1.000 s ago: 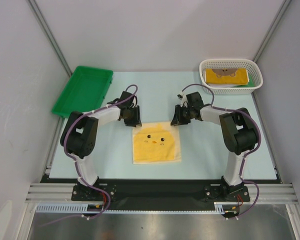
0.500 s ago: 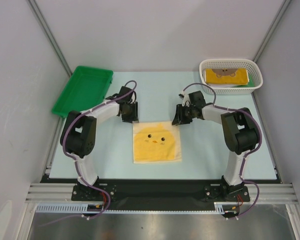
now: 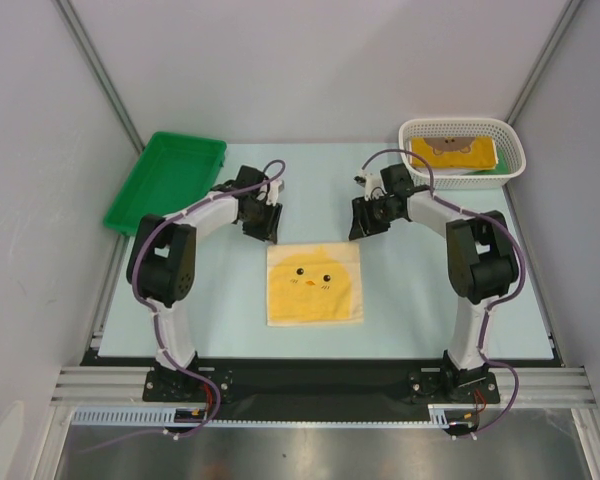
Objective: Fold and stack the towels
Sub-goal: Fold the towel
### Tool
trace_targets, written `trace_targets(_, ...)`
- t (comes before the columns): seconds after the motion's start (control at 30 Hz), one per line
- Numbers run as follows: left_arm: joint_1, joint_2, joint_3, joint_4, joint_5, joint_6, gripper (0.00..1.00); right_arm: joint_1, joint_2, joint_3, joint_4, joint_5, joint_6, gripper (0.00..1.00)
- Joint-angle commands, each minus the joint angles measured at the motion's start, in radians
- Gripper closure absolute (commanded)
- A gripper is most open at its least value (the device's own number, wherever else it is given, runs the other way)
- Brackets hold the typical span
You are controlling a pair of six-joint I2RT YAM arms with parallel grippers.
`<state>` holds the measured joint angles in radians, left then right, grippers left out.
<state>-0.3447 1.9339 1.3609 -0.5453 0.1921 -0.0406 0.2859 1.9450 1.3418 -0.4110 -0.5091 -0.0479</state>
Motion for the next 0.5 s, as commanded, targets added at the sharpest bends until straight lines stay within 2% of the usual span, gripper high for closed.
trace_targets(0.0,0.032,0.022,0.061,-0.028,0.130,0.146,0.55,-0.010,0.058,0.062,-0.080,-0.066,-0.131,0.54)
trace_targets(0.27,0.053,0.071,0.075,-0.073,0.245,0.232,0.58,-0.037,0.132,0.122,-0.146,-0.108,-0.201,0.55)
trace_targets(0.47,0.059,0.091,0.087,-0.094,0.239,0.265,0.69,-0.044,0.175,0.158,-0.180,-0.167,-0.233,0.58)
